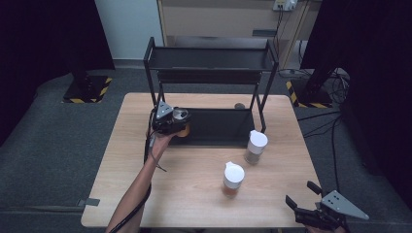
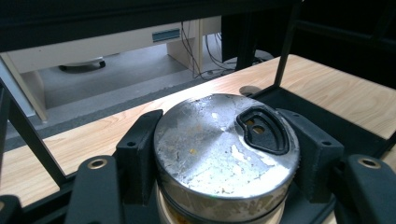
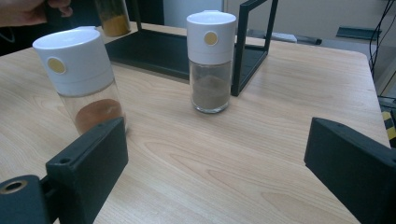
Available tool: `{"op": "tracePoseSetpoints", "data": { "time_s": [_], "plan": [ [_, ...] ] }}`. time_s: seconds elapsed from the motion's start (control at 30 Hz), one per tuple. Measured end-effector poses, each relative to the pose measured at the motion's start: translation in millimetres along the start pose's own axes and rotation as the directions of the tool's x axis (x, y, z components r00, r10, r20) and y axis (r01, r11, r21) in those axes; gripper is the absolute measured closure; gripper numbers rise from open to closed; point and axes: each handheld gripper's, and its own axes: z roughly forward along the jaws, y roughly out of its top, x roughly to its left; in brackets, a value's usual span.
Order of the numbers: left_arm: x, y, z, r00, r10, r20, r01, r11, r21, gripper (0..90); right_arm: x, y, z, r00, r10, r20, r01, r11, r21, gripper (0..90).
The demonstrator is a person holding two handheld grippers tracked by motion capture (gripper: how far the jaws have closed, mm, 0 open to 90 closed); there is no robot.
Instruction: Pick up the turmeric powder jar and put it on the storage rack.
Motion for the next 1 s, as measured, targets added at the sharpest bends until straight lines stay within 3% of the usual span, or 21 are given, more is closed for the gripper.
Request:
{"op": "tracePoseSetpoints", "data": {
  "time_s": [0.5,1.0],
  "plan": [
    [-3.1,-20.8,22.9,0.9998,-0.002,-0.021,0.003,1.0,0.009,34.2,-0.7,-0.4,0.5,1.0,-0.001,-0.006,0.001,1.0,-0.001,6.6],
    [0.3,-30.6,26.6,0.9988,-0.032,-0.038,0.033,0.9993,0.02,34.2,-0.6,-0.1,0.9,1.0,-0.002,-0.006,0.002,1.0,0.002,6.6]
  ]
}}
